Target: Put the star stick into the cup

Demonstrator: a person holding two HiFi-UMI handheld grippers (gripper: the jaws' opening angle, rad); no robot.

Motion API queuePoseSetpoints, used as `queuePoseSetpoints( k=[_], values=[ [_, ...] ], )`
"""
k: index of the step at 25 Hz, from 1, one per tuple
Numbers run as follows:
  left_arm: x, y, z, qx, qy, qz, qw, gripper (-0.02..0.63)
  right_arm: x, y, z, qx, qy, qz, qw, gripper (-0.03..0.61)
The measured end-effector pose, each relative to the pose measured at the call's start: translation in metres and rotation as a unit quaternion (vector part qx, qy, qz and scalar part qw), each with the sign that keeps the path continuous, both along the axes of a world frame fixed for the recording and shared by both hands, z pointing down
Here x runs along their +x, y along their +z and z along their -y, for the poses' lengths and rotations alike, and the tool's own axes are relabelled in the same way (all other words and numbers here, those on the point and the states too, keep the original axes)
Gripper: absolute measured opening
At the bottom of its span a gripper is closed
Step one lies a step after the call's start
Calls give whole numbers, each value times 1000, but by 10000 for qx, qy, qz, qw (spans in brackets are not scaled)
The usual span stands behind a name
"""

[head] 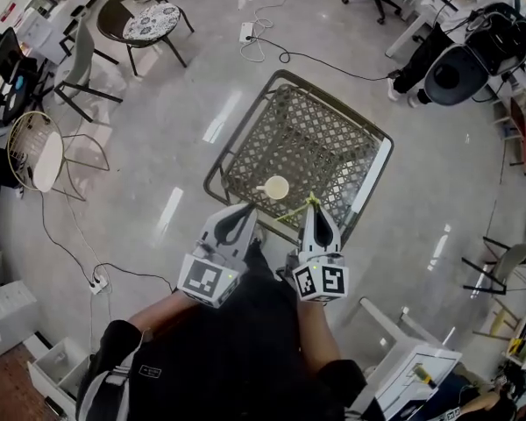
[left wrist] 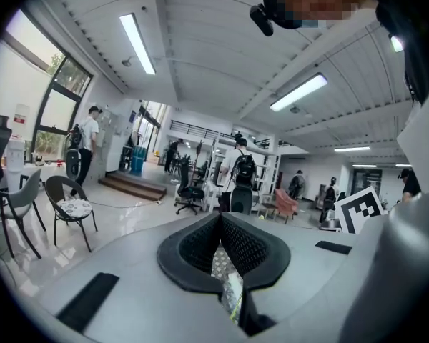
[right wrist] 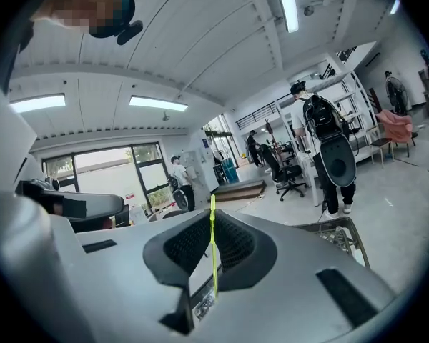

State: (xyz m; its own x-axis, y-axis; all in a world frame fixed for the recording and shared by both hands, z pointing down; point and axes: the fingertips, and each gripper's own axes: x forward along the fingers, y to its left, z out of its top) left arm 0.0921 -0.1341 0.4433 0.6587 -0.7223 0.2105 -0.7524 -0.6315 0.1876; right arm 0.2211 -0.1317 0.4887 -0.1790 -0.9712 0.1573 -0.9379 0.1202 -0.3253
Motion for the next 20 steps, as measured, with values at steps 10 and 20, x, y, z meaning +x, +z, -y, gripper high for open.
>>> queuePoseSetpoints(
  k=[10,20],
  values=[
    [15,-18,26,209,-177,-289,9992,18,11,9,28,-31,-119,-78,9999,20],
    [20,-16,65,136,37,-312,9994,18,11,35,58,-330,24,-57,9994,20]
  ],
)
